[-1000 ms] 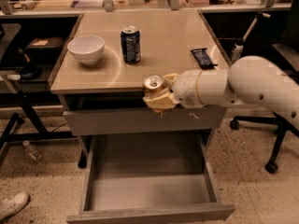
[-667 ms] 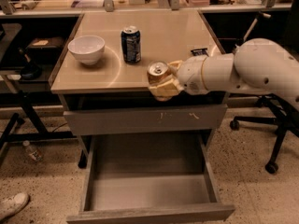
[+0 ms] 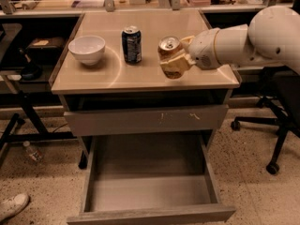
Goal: Pick orange can from middle drawer and place on counter
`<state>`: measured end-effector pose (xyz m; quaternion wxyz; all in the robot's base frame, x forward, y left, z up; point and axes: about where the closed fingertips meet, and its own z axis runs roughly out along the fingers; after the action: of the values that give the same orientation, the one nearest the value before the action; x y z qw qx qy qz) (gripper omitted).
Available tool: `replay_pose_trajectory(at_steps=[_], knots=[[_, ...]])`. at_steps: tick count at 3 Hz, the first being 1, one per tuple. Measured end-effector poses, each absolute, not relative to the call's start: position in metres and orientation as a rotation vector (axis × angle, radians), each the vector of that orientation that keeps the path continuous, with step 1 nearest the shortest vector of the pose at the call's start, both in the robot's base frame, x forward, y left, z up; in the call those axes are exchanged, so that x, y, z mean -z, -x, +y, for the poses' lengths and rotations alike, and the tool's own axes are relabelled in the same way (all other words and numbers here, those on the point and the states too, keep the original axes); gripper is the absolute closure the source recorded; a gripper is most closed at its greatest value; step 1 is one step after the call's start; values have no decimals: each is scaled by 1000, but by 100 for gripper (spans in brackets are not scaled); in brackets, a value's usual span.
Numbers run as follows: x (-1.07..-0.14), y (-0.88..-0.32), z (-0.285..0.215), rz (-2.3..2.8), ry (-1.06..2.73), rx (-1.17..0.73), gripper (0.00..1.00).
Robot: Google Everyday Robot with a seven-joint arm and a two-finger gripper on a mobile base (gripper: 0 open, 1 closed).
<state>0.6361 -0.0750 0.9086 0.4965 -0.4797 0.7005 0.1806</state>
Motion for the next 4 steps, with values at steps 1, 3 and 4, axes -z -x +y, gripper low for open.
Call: replay_pose_trajectory(at_steps=[1, 3, 4], knots=[[-912, -664, -76, 1676, 1161, -471, 100], [-889, -717, -69, 1664, 1123, -664, 100], [-878, -734, -66, 1677, 1108, -754, 100]])
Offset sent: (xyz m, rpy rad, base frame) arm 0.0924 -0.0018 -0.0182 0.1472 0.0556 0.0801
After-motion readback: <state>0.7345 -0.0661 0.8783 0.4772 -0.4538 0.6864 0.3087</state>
